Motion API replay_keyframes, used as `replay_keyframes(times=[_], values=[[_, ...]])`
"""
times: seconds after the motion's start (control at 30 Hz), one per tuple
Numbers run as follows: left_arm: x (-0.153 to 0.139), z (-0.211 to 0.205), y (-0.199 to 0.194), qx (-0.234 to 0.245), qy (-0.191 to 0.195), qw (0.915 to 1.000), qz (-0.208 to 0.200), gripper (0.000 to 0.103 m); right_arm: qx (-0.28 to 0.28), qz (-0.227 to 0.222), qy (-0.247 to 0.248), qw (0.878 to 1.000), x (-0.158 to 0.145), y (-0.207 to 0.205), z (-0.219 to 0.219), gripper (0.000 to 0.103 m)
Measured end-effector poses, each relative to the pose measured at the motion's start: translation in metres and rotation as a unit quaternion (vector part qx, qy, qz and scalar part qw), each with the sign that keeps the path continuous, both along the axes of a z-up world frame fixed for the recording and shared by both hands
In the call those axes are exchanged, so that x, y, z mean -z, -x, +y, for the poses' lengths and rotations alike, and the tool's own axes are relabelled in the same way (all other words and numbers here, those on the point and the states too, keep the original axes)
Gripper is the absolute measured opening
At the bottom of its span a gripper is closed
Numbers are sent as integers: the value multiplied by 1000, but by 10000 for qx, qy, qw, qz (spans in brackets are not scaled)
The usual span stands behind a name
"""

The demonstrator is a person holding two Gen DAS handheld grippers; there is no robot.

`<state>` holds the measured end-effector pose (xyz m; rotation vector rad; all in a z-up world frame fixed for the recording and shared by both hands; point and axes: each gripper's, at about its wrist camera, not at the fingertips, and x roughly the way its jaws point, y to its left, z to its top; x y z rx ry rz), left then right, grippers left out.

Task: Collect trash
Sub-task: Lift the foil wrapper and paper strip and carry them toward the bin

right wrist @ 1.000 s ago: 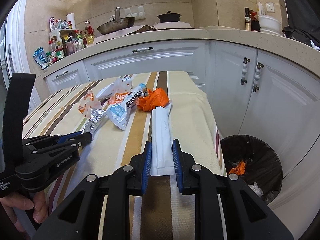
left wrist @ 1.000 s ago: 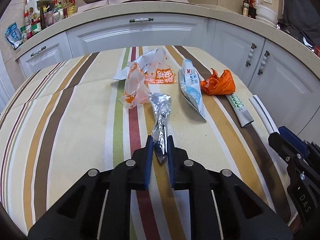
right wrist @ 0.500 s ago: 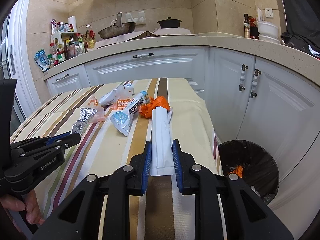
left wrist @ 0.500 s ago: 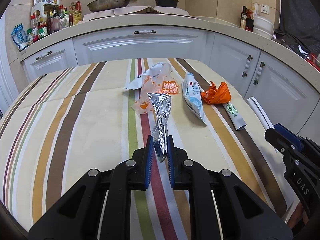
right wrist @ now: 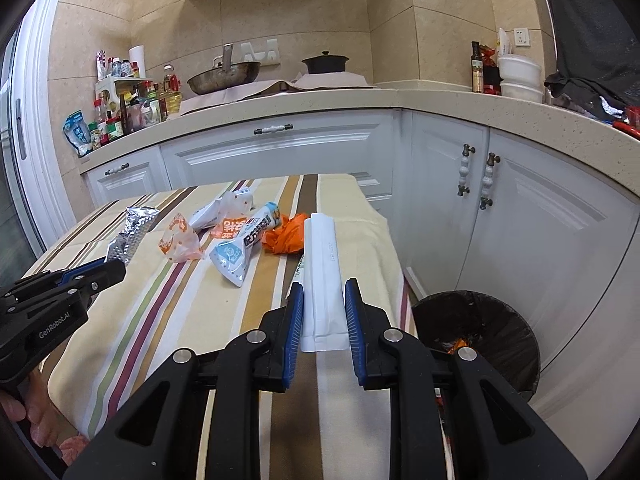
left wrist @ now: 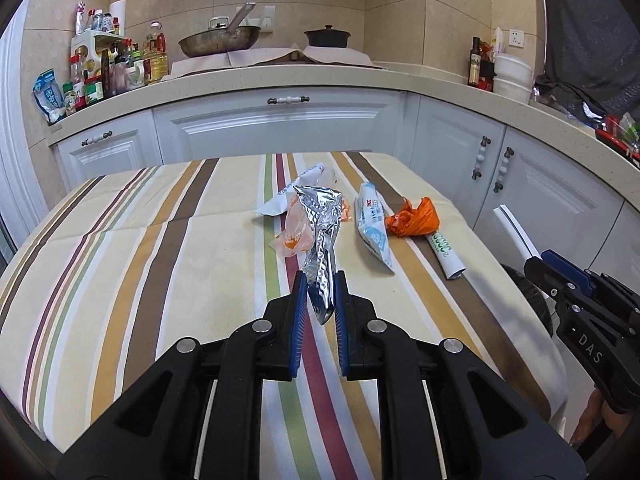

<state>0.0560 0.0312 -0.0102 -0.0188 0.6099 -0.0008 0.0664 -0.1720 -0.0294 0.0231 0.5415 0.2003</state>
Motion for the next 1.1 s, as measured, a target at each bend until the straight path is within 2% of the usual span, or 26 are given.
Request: replay_keyframes(times=[0.6,1.1], values=[[-25,-37,15,485,122,9983,-314,13,518,-463,99,9975,-27,30,-35,22],[-23,-133,-4,1446,86,9889,-341,13,1452,-530,192,9878,-24,44,-105,22]])
